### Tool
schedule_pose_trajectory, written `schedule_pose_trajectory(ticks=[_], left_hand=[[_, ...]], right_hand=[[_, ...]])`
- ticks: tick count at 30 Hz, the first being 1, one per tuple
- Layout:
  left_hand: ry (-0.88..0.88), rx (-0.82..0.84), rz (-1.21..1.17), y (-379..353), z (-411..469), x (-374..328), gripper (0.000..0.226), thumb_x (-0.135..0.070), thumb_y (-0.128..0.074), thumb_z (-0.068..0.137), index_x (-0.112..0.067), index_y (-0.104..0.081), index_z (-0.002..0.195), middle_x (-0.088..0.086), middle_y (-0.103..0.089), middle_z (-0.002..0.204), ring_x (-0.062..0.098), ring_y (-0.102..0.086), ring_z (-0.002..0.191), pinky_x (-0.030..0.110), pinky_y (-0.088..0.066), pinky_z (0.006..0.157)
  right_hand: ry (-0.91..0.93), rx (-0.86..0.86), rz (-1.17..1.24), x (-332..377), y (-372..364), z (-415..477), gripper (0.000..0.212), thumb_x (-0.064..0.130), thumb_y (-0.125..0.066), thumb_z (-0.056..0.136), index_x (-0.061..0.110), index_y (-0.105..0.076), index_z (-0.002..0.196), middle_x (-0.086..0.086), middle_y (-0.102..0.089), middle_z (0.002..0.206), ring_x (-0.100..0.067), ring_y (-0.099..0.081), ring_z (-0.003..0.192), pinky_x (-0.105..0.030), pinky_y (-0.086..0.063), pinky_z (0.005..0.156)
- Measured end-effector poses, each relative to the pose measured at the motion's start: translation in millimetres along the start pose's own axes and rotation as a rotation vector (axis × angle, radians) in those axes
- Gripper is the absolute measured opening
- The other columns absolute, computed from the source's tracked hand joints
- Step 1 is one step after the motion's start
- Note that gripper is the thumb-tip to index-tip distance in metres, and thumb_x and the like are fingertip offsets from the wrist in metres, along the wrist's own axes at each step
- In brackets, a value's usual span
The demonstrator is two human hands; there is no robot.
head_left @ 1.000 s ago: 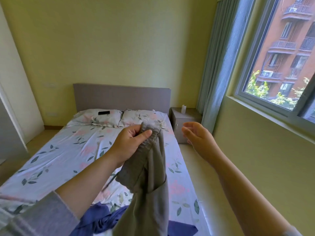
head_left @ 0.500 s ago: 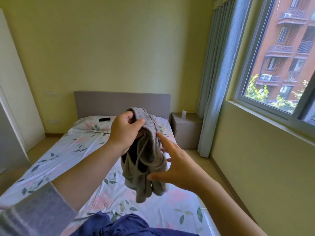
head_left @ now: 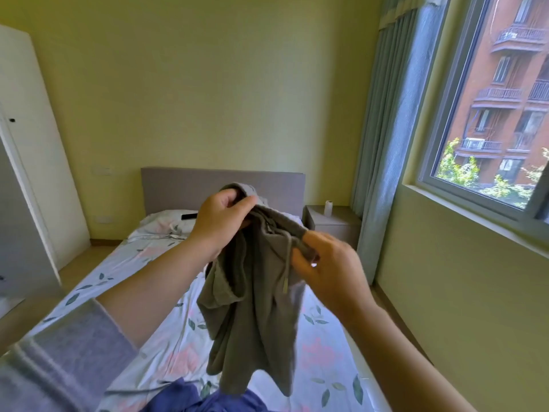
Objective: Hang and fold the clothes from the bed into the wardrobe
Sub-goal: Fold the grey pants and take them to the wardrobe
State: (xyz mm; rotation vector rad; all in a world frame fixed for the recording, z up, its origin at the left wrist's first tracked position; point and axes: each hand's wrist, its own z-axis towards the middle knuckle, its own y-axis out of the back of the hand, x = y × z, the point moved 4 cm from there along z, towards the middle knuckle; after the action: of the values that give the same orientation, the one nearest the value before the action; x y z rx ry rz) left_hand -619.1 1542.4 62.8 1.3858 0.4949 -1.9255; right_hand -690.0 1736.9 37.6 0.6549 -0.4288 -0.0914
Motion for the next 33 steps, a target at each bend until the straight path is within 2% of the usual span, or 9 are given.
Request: schedule_pose_trajectory(ticks=[4,7,9,13,16,18,23,27,33], left_hand=[[-0.104,0.206,0.497,25,-1,22,0.033,-0.052,-0.062,0.083,-0.028,-0.068,0.105,-0.012,-0.069,0.105,0.012,-0.063,0.103,0.036,-0.051,0.092],[-0.228,0.301,0.834,34,-7,47,0.062,-0.051,-0.068,0.079,-0.027,-0.049,0.134,-0.010,-0.053,0.131,0.013,-0.050,0.120,0.035,-0.044,0.102],[-0.301,0.203,0.903,36,-9,58,0.057,-0.049,-0.069,0.079,-0.025,-0.052,0.128,-0.003,-0.054,0.131,0.022,-0.049,0.121,0.042,-0.042,0.105],[-0.161,0.178,0.692,36,-8,63,0.046,-0.051,-0.073,0.078,-0.026,-0.056,0.114,0.006,-0.047,0.139,0.023,-0.048,0.120,0.037,-0.043,0.105],[-0.264,0.400,0.495,9,-18,44,0.073,-0.055,-0.074,0.069,-0.047,-0.032,0.128,-0.022,-0.042,0.137,-0.004,-0.046,0.116,0.003,-0.036,0.091],[-0.270,0.506,0.407,-9,-23,34,0.073,-0.044,-0.076,0.073,-0.055,-0.028,0.127,-0.043,-0.038,0.126,-0.020,-0.047,0.109,-0.002,-0.040,0.083],[-0.113,0.650,0.329,-43,-29,42,0.021,-0.028,-0.077,0.080,-0.032,-0.063,0.095,-0.010,-0.069,0.094,0.008,-0.067,0.087,0.025,-0.057,0.087],[0.006,0.817,0.438,-65,-50,79,0.017,-0.031,-0.074,0.084,-0.024,-0.063,0.095,-0.005,-0.065,0.088,0.016,-0.065,0.084,0.032,-0.057,0.088],[-0.068,0.449,0.274,-42,-19,70,0.031,-0.050,-0.062,0.082,-0.020,-0.069,0.082,-0.001,-0.067,0.077,0.017,-0.064,0.077,0.028,-0.048,0.069]], right_hand=[[-0.029,-0.121,0.160,-9,26,19,0.031,0.008,-0.066,0.083,0.013,-0.042,0.064,0.010,-0.034,0.054,-0.008,-0.031,0.049,-0.016,-0.027,0.048],[-0.001,-0.089,0.231,-2,33,36,0.024,0.003,-0.064,0.083,0.012,-0.046,0.070,0.008,-0.036,0.055,-0.007,-0.032,0.051,-0.015,-0.029,0.049],[0.065,-0.061,0.250,10,35,45,0.020,0.003,-0.062,0.086,0.011,-0.048,0.075,-0.001,-0.043,0.058,-0.007,-0.035,0.053,-0.019,-0.033,0.052],[0.231,0.014,0.192,32,40,62,0.021,0.003,-0.058,0.092,0.019,-0.046,0.085,0.003,-0.047,0.064,-0.013,-0.043,0.056,-0.024,-0.042,0.055],[0.294,0.098,0.111,36,41,69,0.023,-0.002,-0.048,0.095,0.019,-0.045,0.087,-0.001,-0.056,0.074,-0.016,-0.055,0.064,-0.033,-0.052,0.060],[0.303,0.102,0.077,35,44,71,0.029,-0.008,-0.042,0.094,0.020,-0.046,0.087,-0.004,-0.059,0.079,-0.021,-0.058,0.069,-0.040,-0.052,0.064],[0.213,0.080,0.044,14,56,67,0.030,-0.006,-0.045,0.095,0.023,-0.052,0.093,0.006,-0.059,0.083,-0.011,-0.058,0.074,-0.028,-0.051,0.070],[0.144,0.048,-0.028,-6,75,63,0.027,0.005,-0.050,0.099,0.030,-0.061,0.102,0.015,-0.063,0.098,0.003,-0.060,0.090,-0.007,-0.048,0.081],[-0.061,0.409,-0.282,-54,84,46,0.021,0.015,-0.056,0.097,0.026,-0.068,0.110,0.015,-0.061,0.099,-0.004,-0.058,0.092,-0.010,-0.046,0.082]])
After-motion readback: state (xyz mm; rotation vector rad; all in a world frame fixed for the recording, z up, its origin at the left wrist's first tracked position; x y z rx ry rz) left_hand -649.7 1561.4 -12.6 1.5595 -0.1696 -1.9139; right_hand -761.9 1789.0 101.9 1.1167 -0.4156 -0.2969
